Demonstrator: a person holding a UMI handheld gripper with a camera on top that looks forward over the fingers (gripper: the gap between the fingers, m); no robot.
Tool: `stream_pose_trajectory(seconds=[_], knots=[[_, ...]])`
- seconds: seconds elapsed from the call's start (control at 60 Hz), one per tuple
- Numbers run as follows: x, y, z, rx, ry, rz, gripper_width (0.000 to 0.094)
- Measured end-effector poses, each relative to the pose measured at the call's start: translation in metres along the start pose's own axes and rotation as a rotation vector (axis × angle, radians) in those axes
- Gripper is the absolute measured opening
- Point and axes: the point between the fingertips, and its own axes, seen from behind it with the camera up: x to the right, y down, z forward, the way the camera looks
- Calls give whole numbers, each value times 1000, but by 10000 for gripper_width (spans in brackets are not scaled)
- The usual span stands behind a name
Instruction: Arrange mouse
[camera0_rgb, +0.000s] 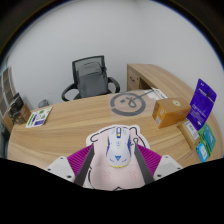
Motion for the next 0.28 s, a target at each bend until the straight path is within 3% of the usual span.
stream_pose_trajectory(seconds=[0.283], knots=[[-44,17,-128,84,-4,21,831]])
